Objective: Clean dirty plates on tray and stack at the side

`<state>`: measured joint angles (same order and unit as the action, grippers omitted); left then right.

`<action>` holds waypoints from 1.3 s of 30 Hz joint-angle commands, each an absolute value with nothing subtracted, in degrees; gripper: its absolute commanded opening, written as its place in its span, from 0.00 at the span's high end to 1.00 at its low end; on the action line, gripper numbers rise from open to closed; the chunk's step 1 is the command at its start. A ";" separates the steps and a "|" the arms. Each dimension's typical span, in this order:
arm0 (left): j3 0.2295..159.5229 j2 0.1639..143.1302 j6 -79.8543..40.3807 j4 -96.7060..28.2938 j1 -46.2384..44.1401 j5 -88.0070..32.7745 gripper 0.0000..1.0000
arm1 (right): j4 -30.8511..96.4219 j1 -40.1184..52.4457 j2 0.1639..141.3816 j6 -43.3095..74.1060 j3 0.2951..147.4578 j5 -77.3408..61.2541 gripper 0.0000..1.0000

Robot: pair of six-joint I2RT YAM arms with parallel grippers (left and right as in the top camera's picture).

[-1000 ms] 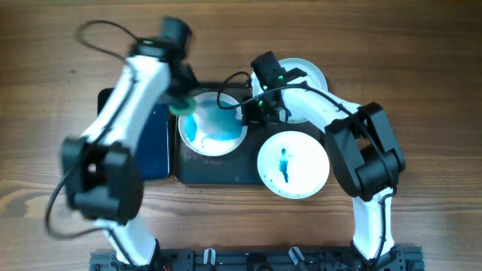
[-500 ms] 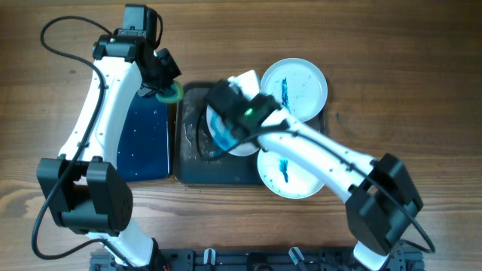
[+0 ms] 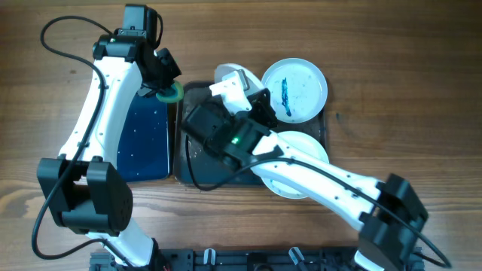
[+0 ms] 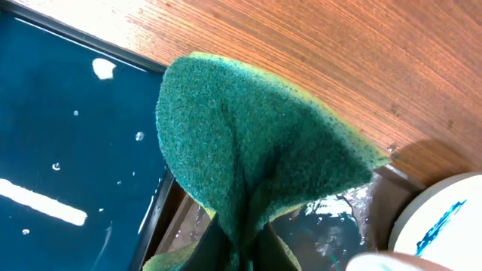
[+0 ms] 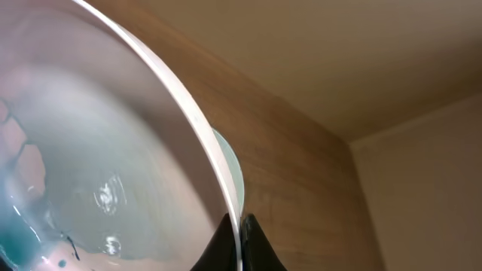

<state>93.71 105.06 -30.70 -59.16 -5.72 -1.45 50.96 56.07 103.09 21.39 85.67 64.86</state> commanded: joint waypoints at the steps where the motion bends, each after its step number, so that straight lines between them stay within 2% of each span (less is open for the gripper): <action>1: 93.97 105.16 -31.97 -58.94 -5.93 -2.13 0.96 | 50.89 53.28 101.78 28.05 85.78 50.81 0.96; 4: 93.97 105.16 -31.97 -58.96 -5.93 -2.13 0.96 | 50.63 51.13 101.78 32.82 84.90 54.35 0.96; 7: 93.97 105.16 -31.94 -59.18 -5.82 -2.13 0.96 | 48.58 51.57 101.62 27.83 85.17 66.81 0.96; 10: 93.97 105.16 -31.94 -59.27 -5.61 -2.52 0.96 | 46.76 51.51 101.62 24.05 85.14 65.36 0.96; 13: 93.97 105.16 -31.94 -59.86 -5.61 -2.57 0.96 | 46.54 50.50 101.80 26.22 85.03 49.52 0.96; 19: 93.97 105.16 -31.94 -59.13 -5.63 -4.08 0.96 | 40.45 43.46 101.91 41.91 79.20 13.39 0.96; 28: 93.97 105.16 -31.94 -58.72 -5.67 -4.08 0.96 | 28.91 40.21 105.14 46.48 69.63 1.23 0.96; 29: 93.97 105.16 -31.94 -58.67 -5.67 -4.08 0.96 | 28.86 40.21 105.60 46.50 69.63 0.78 0.94; 30: 93.97 105.16 -31.94 -58.61 -5.67 -4.08 0.96 | 28.91 40.21 106.45 46.44 69.63 -0.14 0.89; 34: 93.97 105.16 -31.94 -58.54 -5.72 -4.08 0.96 | 27.86 38.54 106.76 39.97 70.52 -3.49 0.61; 36: 93.97 105.16 -31.94 -58.50 -5.78 -4.08 0.96 | 27.86 36.97 106.76 36.73 70.91 -5.87 0.57; 39: 93.97 105.16 -31.94 -58.08 -5.78 -4.05 0.96 | 27.75 33.45 108.22 26.70 72.90 -11.57 0.57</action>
<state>93.71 105.06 -31.16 -58.87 -5.72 -3.16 28.05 36.93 105.91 37.93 69.89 -4.58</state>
